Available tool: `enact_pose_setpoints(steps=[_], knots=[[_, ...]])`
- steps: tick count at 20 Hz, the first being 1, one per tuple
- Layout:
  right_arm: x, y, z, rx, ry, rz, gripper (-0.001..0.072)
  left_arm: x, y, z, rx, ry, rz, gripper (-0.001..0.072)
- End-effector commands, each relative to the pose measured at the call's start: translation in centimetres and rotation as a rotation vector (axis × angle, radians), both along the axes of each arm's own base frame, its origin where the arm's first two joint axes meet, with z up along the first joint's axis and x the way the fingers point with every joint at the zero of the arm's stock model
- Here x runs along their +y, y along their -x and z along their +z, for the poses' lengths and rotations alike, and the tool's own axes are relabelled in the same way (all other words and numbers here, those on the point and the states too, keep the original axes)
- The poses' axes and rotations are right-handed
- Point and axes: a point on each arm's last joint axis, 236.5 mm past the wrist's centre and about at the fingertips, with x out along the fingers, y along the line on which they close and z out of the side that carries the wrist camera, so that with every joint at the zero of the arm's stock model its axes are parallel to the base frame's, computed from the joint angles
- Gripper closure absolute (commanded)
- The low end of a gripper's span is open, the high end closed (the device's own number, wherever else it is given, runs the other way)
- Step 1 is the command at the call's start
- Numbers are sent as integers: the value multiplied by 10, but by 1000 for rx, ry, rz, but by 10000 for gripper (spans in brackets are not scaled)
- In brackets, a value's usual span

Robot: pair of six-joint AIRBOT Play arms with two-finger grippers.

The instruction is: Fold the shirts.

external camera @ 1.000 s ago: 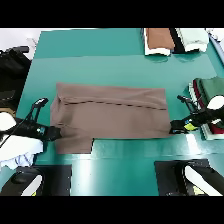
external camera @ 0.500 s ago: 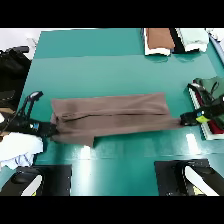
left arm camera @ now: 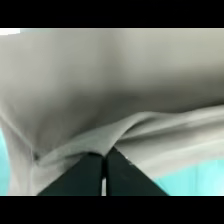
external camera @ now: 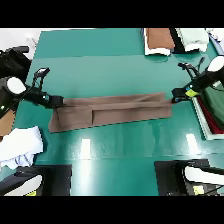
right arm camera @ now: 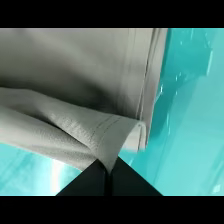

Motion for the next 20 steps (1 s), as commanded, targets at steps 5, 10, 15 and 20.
enact_pose_setpoints(steps=[5, 10, 15, 20], knots=[[24, -74, 11, -158, -207, -69, 295, 0, -37, 3, -72, 2, 25, 162], [-13, -53, 5, -108, -220, -96, 215, -16, -45, 34, -102, 76, 22, 516], [-44, -13, -44, 5, -374, -319, 79, -45, -46, 46, -104, 218, 18, 684], [-2, -5, -83, 85, -574, -381, 105, -96, -43, 39, -119, 231, -78, 684]])
